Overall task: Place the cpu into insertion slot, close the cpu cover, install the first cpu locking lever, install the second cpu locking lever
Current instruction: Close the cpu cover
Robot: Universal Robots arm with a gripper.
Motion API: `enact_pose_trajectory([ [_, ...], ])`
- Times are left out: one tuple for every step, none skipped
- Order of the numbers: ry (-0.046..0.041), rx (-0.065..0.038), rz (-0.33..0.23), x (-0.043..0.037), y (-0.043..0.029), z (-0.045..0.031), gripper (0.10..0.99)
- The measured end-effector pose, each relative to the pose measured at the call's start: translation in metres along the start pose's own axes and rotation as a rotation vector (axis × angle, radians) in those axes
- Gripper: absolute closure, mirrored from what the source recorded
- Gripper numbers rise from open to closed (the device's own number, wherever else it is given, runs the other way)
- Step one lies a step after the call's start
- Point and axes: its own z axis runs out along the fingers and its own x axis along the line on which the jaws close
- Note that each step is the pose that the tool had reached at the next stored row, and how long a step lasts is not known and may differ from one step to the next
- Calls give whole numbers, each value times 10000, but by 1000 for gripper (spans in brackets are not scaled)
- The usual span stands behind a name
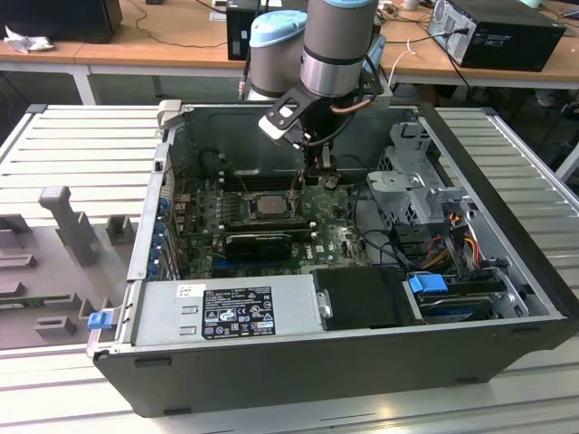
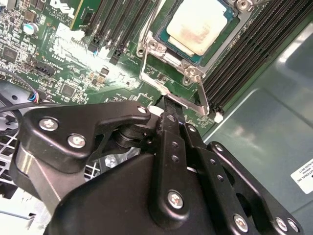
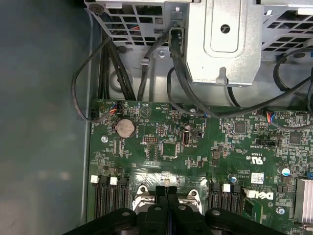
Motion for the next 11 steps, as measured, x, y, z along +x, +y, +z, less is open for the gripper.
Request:
enact_pose_trajectory([
  [-1,1,0,0,-6,0,980],
  [0,0,-1,1,-14,0,980],
  [-1,0,0,1,-23,0,980],
  [0,0,-1,2,-35,1,980],
  [0,0,0,2,-45,1,980],
  [0,0,0,3,-57,1,980],
  [0,0,0,3,-69,1,980],
  [0,0,0,4,-80,1,980],
  [0,0,0,5,-101,2,980],
  [-1,0,0,6,-119,3,980],
  [0,0,0,7,-138,4,980],
])
